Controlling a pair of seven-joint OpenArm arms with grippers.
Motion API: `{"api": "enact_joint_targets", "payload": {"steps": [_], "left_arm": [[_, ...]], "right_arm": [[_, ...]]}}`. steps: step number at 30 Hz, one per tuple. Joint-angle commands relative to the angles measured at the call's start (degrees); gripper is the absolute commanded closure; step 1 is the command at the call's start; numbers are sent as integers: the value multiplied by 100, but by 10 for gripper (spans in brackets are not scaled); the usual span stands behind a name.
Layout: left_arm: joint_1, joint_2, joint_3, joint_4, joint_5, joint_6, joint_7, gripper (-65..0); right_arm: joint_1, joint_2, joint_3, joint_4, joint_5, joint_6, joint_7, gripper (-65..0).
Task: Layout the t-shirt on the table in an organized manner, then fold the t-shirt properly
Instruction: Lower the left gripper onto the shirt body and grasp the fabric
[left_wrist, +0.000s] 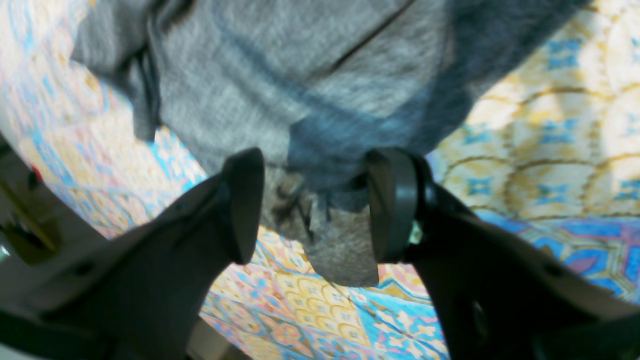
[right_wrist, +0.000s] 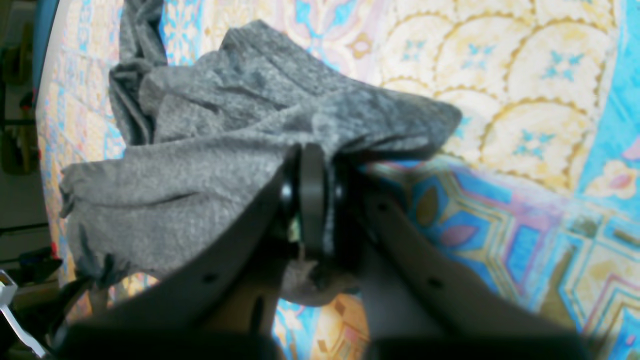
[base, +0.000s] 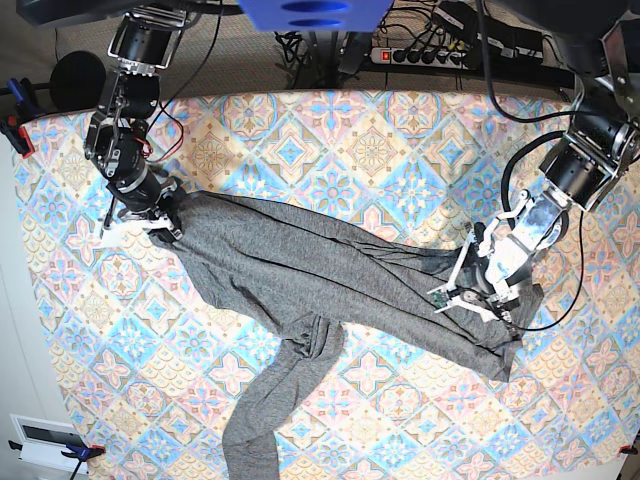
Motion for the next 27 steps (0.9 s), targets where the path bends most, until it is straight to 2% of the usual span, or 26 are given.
{"api": "enact_joint_targets", "payload": {"steps": [1,7,16,20,27], "left_arm": [[-163,-103,9,55,69,44,23,-329],[-207,-129,203,72,25,27,190,-329],[-198,-217,211,37,87,27,137,-328],[-225,-226,616,28,113,27,137,-329],[-207,-50,668,-183,561,27,128,-327]], "right_arm": [[78,70,10,93,87,55,74,0],[78,70,10,93,87,55,74,0],[78,70,10,93,87,55,74,0],[86,70,10,93,87,55,74,0],[86,70,10,93,87,55,74,0]]}}
